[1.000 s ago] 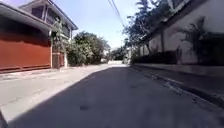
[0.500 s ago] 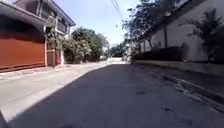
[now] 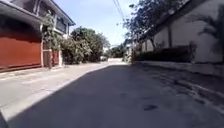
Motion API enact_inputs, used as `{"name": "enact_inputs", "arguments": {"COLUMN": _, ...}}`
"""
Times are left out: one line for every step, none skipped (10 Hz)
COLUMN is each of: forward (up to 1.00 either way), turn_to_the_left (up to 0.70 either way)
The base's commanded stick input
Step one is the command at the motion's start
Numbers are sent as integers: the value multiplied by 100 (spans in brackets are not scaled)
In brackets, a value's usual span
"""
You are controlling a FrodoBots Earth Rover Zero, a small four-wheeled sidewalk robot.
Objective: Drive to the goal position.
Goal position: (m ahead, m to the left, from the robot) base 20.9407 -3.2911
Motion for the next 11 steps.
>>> {"name": "enact_inputs", "arguments": {"forward": 100, "turn_to_the_left": -7}}
{"name": "enact_inputs", "arguments": {"forward": 100, "turn_to_the_left": -6}}
{"name": "enact_inputs", "arguments": {"forward": 100, "turn_to_the_left": -5}}
{"name": "enact_inputs", "arguments": {"forward": 100, "turn_to_the_left": -4}}
{"name": "enact_inputs", "arguments": {"forward": 100, "turn_to_the_left": -4}}
{"name": "enact_inputs", "arguments": {"forward": 100, "turn_to_the_left": -3}}
{"name": "enact_inputs", "arguments": {"forward": 100, "turn_to_the_left": -2}}
{"name": "enact_inputs", "arguments": {"forward": 100, "turn_to_the_left": -2}}
{"name": "enact_inputs", "arguments": {"forward": 100, "turn_to_the_left": -2}}
{"name": "enact_inputs", "arguments": {"forward": 100, "turn_to_the_left": -2}}
{"name": "enact_inputs", "arguments": {"forward": 100, "turn_to_the_left": -2}}
